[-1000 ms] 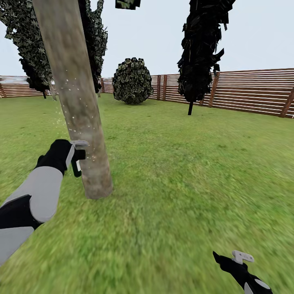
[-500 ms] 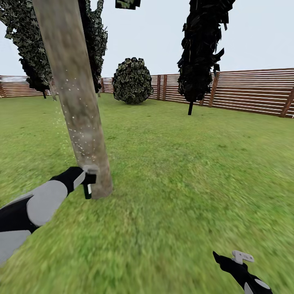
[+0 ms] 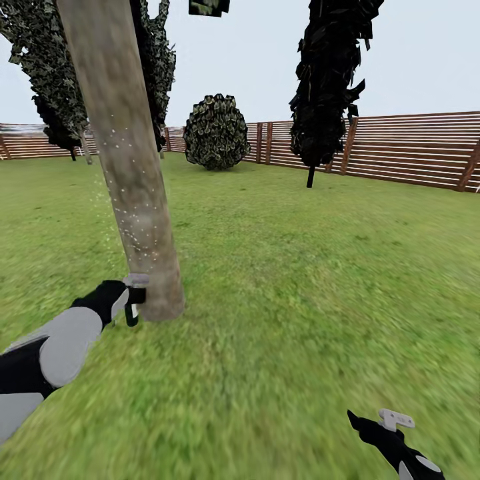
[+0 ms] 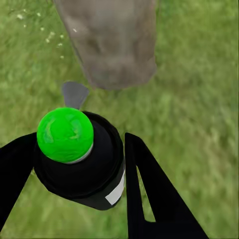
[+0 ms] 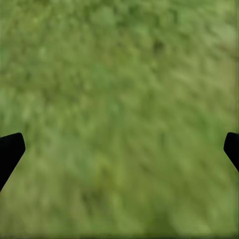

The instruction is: In the garden, pick up the pesticide atomizer on the floor and spray pesticide onto both trees until each tree trunk is fully covered.

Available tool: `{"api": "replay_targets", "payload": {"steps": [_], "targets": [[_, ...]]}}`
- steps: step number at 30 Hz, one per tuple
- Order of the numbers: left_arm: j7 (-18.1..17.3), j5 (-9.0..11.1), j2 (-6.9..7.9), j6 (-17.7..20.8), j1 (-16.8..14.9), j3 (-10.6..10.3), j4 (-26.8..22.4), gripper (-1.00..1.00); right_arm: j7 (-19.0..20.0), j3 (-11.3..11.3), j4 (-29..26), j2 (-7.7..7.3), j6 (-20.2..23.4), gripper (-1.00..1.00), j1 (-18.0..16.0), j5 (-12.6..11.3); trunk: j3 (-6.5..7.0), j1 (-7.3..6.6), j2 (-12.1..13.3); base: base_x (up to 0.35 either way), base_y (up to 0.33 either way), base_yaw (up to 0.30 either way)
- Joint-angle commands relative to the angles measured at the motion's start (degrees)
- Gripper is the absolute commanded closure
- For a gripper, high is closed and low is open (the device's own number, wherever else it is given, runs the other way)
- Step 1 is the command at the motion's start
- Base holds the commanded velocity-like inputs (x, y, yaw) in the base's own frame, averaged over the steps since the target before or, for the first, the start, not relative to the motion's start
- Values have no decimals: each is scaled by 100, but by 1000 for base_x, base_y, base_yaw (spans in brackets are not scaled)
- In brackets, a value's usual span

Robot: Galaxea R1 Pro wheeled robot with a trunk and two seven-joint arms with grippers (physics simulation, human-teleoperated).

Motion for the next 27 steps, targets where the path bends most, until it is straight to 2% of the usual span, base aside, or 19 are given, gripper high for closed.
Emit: {"api": "replay_targets", "payload": {"steps": [1,3,5,7,9,10,14,16,18,19,20,24,25,27], "targets": [[-3,17,8,413,1,6,-578,100,-1,0,1,0,0,-100,0,0,0,0,0,-2,0,0],[-17,22,-3,1367,-6,-6,-1556,100,-2,0,2,0,0,-100,0,0,0,0,0,0,0,0],[-24,23,-13,1841,-35,-17,-2086,100,-3,0,2,0,0,-100,0,0,0,0,0,0,0,0],[-24,19,-18,1968,-81,-24,-2256,100,-3,0,2,0,0,-100,0,0,0,0,0,0,0,0],[-23,18,-45,2108,-276,-28,-2374,100,-3,0,2,0,0,-100,0,0,0,0,0,0,0,0],[-23,18,-77,2319,-447,-52,-2420,100,-3,-3,2,0,0,-100,0,0,0,0,0,0,0,0],[-23,17,-218,2626,-883,-356,-2459,100,-3,0,2,-6,0,-100,1,0,0,0,0,0,0,0],[-23,23,-329,2964,-1450,-465,-2459,100,-3,-3,2,-5,0,-100,1,0,0,0,0,0,0,0],[-23,25,-365,3149,-1725,-481,-2459,100,-3,-4,2,-8,0,-100,1,0,0,0,0,0,0,0],[-23,25,-373,3184,-1829,-487,-2459,100,-3,-6,2,-8,0,-100,0,0,0,0,0,0,0,0],[-23,23,-379,3232,-2061,-493,-2459,100,-3,-6,2,-9,0,-100,0,0,0,0,0,0,0,0],[-23,11,-377,3261,-2476,-513,-2459,100,-3,-6,2,-9,0,-100,0,0,0,0,0,0,0,0],[-23,12,-377,3267,-2738,-519,-2452,100,-3,-7,2,-11,0,-100,0,0,0,0,0,0,0,0],[-23,15,-380,3272,-2967,-523,-2435,100,-3,-8,2,-14,0,-100,0,0,0,0,0,0,0,0]]}}
